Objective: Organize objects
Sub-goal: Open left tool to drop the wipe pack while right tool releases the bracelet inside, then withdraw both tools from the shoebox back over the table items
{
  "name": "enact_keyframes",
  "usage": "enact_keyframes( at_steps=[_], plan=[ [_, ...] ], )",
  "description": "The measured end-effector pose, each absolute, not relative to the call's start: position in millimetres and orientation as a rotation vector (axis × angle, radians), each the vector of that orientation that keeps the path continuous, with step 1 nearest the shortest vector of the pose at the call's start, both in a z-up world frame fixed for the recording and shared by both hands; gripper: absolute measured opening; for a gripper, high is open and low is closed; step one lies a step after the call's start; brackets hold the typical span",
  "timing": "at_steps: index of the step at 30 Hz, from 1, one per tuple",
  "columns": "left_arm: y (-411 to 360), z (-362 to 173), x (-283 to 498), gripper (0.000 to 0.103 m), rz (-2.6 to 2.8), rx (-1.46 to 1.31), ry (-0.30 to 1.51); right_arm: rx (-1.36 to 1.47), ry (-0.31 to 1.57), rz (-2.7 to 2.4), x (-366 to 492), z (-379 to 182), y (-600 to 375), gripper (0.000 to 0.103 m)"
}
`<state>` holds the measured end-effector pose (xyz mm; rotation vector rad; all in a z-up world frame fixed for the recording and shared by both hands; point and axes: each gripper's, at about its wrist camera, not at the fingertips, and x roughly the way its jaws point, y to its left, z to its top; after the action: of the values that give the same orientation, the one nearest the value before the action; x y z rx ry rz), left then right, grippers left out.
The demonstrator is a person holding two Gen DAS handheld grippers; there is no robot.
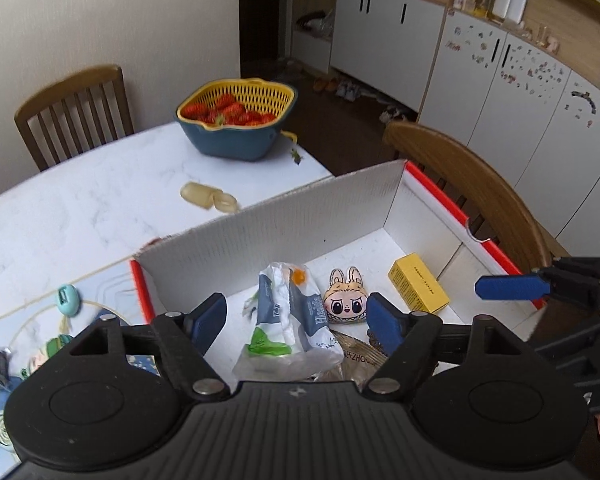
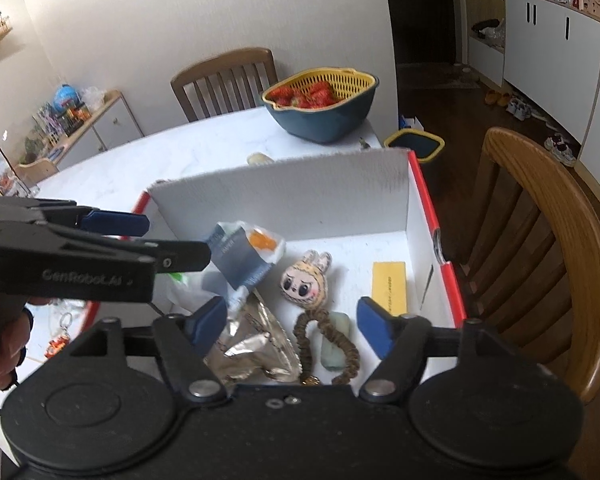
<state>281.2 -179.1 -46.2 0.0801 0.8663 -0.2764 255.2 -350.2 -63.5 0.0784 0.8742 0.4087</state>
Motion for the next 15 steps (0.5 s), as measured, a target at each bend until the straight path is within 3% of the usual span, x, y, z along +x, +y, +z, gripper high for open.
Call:
enact_keyframes(
  at_steps=[3,15],
  plan=[
    [-171.3,-38.3,273.0,0.078,-0.285,0.072,0.841,0.085,0.843,0.417,249.4,-55.4,-346.0,0.085],
    [-115.1,-15.7,245.0,0.079,-0.327,0.002,0.764,0.119,0.761,0.399,221.2,-28.0,-308.4,0.094]
  ],
)
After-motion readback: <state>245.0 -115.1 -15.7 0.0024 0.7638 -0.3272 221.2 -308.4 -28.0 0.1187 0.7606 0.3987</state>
